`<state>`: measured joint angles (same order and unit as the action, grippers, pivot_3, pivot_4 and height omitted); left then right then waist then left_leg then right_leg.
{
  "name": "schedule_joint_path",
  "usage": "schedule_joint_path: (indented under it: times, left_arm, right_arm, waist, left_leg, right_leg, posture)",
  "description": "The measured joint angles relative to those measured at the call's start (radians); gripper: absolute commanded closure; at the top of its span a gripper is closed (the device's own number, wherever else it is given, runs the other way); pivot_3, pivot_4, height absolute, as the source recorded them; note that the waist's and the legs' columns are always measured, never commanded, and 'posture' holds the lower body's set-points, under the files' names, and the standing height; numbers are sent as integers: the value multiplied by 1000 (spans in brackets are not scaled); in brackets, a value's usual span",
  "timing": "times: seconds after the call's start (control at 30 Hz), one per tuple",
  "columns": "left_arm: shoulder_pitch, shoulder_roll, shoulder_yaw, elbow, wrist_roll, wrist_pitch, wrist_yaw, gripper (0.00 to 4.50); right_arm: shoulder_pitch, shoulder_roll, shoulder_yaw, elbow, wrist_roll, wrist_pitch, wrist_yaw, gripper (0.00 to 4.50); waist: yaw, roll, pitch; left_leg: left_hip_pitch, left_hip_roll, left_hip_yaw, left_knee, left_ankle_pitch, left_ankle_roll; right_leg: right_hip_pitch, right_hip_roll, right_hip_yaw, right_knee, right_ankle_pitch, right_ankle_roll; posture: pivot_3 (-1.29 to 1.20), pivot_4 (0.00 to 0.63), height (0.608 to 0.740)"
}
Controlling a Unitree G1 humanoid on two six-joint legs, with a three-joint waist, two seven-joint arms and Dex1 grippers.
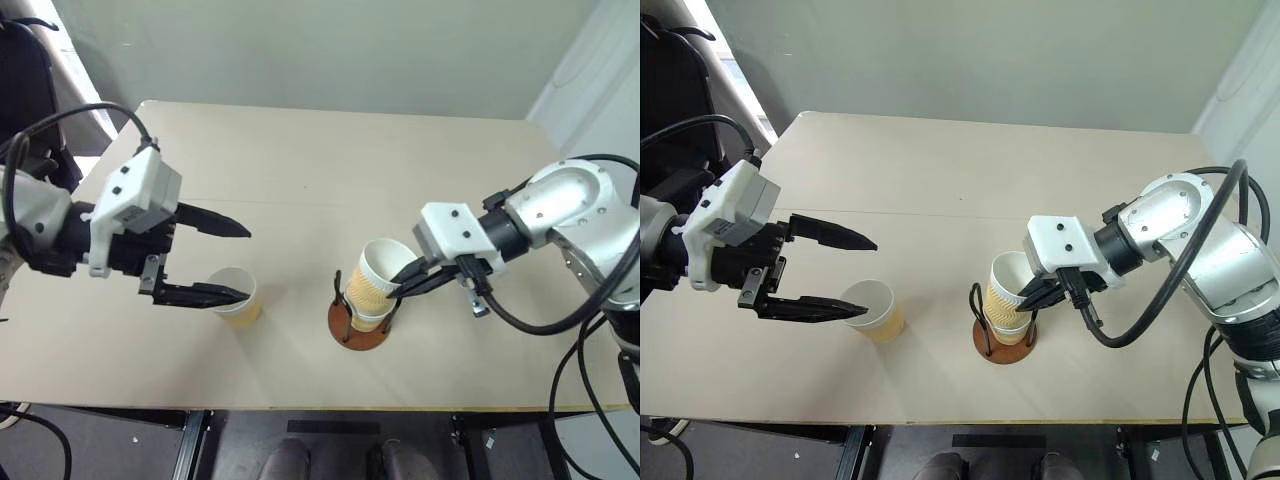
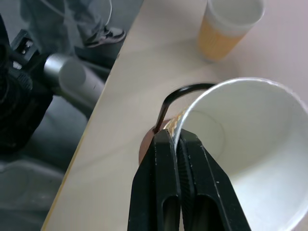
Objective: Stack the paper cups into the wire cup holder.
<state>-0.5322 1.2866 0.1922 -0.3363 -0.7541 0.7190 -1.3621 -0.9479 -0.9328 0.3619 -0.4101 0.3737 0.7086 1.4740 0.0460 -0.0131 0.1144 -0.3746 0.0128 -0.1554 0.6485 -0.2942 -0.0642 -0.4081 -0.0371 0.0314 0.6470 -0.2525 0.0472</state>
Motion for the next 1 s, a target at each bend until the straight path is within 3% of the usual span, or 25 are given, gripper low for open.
schedule_joint_path:
  times: [0.13, 0.37, 0.4, 0.57, 0.7, 0.77, 1.0]
  left_arm:
    - [5, 0, 1, -1, 0, 0, 2, 0]
    - [50, 35, 0, -3, 48, -17, -2, 0]
    - [62, 43, -1, 0, 68, -27, -4, 0]
    - [150, 89, -23, 40, 198, -97, -8, 0]
    - [199, 101, -69, 105, 306, -163, -2, 0]
    - [197, 95, -98, 127, 341, -180, 8, 0]
    - [162, 16, -171, 125, 362, -198, 6, 0]
  right_arm:
    - [0, -12, 13, 1, -23, -1, 2, 2833]
    - [-1, 2, 2, 9, -5, 14, -6, 252]
    - [-1, 8, -13, 11, 12, 27, -10, 59]
    - [46, 10, -194, 81, 112, 78, -57, 59]
    - [243, 13, -483, 122, 359, 201, -68, 59]
    - [262, 18, -571, 111, 479, 263, -96, 59]
    - [279, 19, -654, -28, 711, 338, -256, 59]
  waist:
    - [0, 0, 0]
    - [-1, 0, 0]
    - [-1, 0, 0]
    - [1, -1, -1]
    - [17, -2, -1]
    - [16, -2, -1]
    - [2, -2, -1]
  left_leg:
    - [0, 0, 0, 0, 0, 0]
    - [0, 0, 0, 0, 0, 0]
    - [0, 0, 0, 0, 0, 0]
    - [0, 0, -3, 0, 0, 0]
    - [-1, -1, -1, -1, 0, 0]
    - [-1, 0, 2, -1, 0, 0]
    - [2, 0, 4, 0, 0, -1]
  right_leg:
    - [0, 0, 0, 0, 0, 0]
    - [0, 0, 0, 0, 0, 0]
    - [0, 0, 0, 0, 0, 0]
    - [0, 0, 0, -1, 0, 0]
    - [0, 0, 0, -1, -1, -1]
    - [-1, 0, 0, -1, -1, -1]
    - [0, 1, 1, -1, -1, -2]
  posture:
    - [0, 150, 740]
    - [0, 150, 740]
    - [0, 150, 740]
    - [0, 150, 740]
    - [0, 150, 740]
    - [0, 150, 740]
    - [0, 150, 740]
